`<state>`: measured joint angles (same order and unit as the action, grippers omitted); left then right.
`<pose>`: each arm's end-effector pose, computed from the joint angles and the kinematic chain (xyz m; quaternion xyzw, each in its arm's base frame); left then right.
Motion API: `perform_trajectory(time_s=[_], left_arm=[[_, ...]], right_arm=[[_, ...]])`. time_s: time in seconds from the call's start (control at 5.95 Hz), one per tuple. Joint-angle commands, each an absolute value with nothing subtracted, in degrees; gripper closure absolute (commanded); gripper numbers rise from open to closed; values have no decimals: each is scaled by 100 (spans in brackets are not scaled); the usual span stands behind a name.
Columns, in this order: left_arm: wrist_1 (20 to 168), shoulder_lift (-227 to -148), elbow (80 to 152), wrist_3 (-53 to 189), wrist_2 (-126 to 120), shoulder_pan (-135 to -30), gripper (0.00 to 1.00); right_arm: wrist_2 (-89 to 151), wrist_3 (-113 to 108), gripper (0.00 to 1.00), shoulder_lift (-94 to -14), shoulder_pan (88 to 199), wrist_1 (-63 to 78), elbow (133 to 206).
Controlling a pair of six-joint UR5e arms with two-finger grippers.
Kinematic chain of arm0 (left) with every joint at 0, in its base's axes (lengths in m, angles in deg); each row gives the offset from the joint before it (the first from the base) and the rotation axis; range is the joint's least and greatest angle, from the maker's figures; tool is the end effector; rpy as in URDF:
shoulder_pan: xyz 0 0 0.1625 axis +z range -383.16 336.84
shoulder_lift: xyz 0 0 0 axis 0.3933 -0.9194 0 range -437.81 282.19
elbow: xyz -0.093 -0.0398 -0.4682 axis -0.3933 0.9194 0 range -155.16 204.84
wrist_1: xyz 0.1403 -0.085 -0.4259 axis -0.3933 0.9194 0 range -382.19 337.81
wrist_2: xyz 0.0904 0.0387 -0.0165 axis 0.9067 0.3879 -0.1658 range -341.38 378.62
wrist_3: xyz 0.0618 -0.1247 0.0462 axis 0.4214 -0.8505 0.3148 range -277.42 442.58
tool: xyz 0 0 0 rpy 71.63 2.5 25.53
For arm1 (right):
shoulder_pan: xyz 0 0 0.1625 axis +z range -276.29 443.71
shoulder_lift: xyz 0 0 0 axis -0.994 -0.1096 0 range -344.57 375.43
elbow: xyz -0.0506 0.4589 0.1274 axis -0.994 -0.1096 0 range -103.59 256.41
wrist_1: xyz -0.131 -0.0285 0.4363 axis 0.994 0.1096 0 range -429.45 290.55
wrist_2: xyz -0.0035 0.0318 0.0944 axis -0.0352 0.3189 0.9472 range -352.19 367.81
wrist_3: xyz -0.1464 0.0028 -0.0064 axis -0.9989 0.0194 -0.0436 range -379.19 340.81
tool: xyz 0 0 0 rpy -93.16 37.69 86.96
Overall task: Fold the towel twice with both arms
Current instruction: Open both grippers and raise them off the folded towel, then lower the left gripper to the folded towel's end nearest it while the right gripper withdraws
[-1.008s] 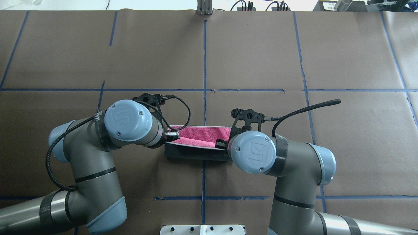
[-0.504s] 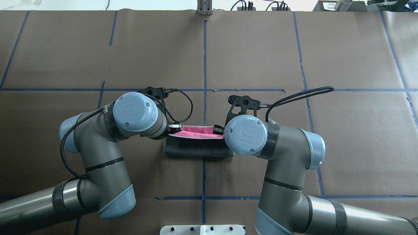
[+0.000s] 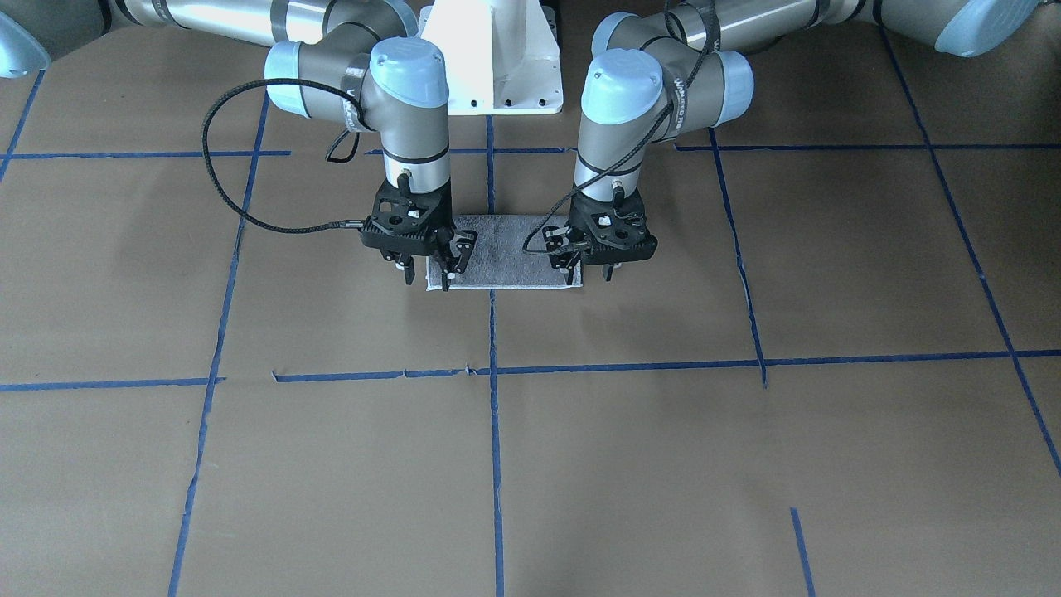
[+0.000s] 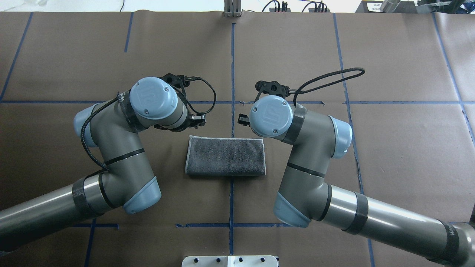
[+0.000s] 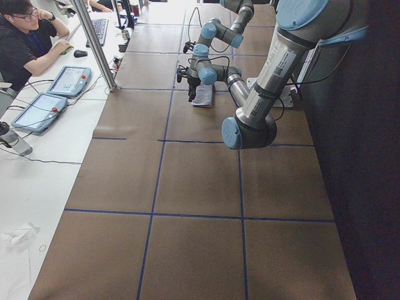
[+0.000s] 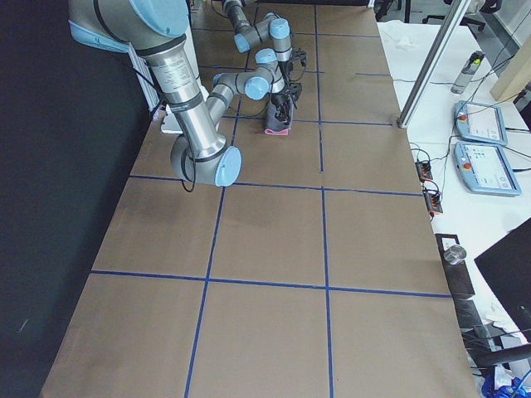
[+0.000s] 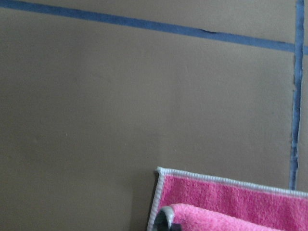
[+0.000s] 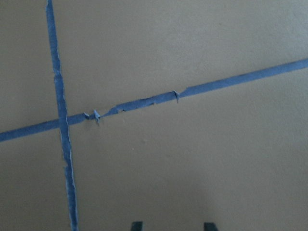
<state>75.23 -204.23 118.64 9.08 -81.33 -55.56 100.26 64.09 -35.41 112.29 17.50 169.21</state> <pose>0.6105 -0.5153 0.2897 0.0944 0.3991 -0.0913 0.9075 -0.6426 -0.4948 0.2750 0.0972 -0.3707 0.1671 0.9084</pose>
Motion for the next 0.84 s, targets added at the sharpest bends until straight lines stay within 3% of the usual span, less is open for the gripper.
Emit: perform_trajectory(time_s=[0.0,0.67], left_arm=[[7625,-20368,11887,1033,-8166,-5612,0],[8064,-19744,12528,493,-8132,-5034,3]], right_arm=[[10510,5802,0,-3563,11516,1703,17027],[11562,4405,0,-4861,12148,1721,18423]])
